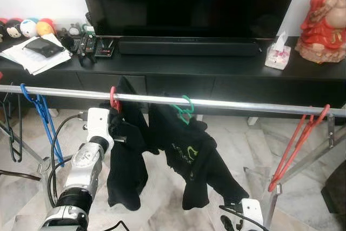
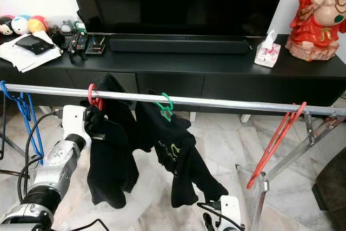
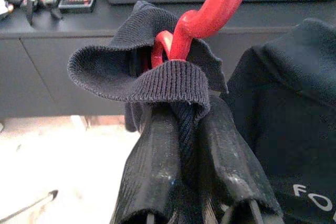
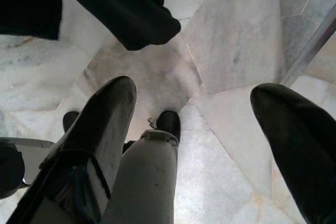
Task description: Hang hanger
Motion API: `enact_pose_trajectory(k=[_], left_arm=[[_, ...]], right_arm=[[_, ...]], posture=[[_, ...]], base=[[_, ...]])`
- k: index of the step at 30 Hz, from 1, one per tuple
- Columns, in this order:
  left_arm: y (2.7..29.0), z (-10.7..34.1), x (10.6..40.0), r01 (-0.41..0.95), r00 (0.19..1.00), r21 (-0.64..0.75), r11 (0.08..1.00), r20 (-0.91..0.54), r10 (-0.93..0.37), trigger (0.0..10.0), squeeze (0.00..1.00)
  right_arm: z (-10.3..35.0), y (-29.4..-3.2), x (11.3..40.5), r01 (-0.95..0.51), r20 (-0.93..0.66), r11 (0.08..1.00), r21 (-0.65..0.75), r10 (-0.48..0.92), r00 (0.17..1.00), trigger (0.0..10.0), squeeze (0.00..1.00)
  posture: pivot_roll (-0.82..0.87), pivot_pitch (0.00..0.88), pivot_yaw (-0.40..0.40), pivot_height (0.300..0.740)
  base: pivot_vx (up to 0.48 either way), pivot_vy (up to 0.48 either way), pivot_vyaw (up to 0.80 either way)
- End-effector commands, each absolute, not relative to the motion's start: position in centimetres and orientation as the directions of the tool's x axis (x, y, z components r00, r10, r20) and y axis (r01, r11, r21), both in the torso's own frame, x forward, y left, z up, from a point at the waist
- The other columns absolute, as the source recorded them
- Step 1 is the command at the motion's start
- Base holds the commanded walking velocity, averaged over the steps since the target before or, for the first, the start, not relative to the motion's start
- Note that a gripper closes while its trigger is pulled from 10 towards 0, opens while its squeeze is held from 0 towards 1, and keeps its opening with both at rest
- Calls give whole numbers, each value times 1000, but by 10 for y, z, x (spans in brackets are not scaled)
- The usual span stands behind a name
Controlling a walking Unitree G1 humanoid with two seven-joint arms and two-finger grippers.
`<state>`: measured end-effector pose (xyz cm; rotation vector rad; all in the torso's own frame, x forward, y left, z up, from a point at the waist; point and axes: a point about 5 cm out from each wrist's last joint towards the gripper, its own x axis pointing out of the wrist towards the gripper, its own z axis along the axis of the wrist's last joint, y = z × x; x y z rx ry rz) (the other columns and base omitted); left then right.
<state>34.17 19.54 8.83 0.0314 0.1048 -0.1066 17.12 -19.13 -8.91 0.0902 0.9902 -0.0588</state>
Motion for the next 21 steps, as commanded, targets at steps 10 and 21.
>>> enact_pose_trajectory(k=[10, 21], left_arm=[[192, 75, 341, 104, 975, 16, 994, -199, -98, 10000, 0], [196, 79, 334, 94, 987, -6, 996, -130, -94, 10000, 1000]], right_arm=[[-90, -191, 171, 92, -841, 994, 52, -6, 541, 10000, 0], [-90, -191, 170, 91, -841, 995, 52, -5, 540, 10000, 0]], posture=[[-46, 47, -5, 740], [-44, 50, -7, 740]], base=[[0, 0, 0], [0, 0, 0]])
